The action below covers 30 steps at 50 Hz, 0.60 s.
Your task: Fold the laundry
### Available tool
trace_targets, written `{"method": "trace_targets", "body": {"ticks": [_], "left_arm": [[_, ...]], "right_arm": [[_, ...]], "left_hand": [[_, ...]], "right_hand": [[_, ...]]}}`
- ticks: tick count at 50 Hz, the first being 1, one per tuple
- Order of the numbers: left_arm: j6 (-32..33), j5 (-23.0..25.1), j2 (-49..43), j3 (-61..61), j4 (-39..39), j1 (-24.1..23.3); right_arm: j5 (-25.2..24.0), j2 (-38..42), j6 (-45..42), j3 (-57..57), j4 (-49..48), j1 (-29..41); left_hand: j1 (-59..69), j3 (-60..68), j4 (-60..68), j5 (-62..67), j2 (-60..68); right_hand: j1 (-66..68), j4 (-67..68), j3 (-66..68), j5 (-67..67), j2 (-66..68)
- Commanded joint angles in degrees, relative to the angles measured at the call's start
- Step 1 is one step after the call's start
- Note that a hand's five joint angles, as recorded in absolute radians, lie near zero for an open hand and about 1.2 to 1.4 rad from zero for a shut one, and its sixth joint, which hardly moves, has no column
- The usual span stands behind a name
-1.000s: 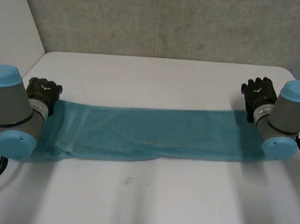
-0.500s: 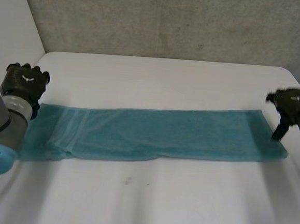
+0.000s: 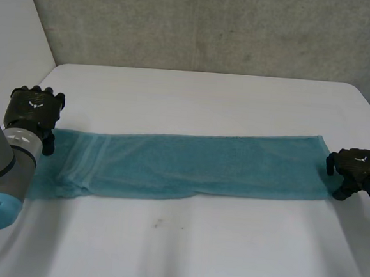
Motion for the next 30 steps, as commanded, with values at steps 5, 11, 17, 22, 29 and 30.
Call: {"method": "trace_targets", "body": {"ticks": [5,11,17,22,29,30], "left_arm": [[0.1,0.0,0.0,-0.4,0.1,0.0],[0.2,-0.1,0.1,-0.5,0.1,0.0],[0.2,-0.1,0.6,-0.4,0.1,0.2],[0.2,-0.2,1.0,-0.4,0.1,0.1],[0.2,-0.2,1.0,-0.5,0.1,0.0],[0.2,-0.2,1.0,-0.4,0.1,0.1]], "right_arm": [[1.6,1.5,-1.4,-2.0,-0.5,-1.7],[10.7,1.4,-3.0,-3.9,-2.2,-5.4],[15.5,2.0,-5.4,-6.9,-1.6,-10.8],[16.8,1.8,-9.7,-9.9,-1.7,-15.4],[16.5,-1.4,-6.2,-11.4,-1.6,-11.9],[16.3,-3.0,-3.7,-11.8,-1.6,-8.3]], "left_hand": [[0.6,0.9,0.9,1.0,0.9],[-0.2,0.0,0.1,0.2,0.1],[-0.4,-0.1,-0.1,0.0,-0.1],[-0.4,-0.1,-0.1,0.0,-0.1],[-0.6,-0.3,-0.3,-0.2,-0.3],[-0.7,-0.5,-0.4,-0.3,-0.4]], "right_hand": [[44.3,38.4,38.3,40.1,38.3],[44.3,38.4,38.3,40.1,38.3],[44.3,38.4,38.3,40.1,38.3],[44.3,38.4,38.3,40.1,38.3],[44.3,38.4,38.3,40.1,38.3],[44.3,38.4,38.3,40.1,38.3]]}}
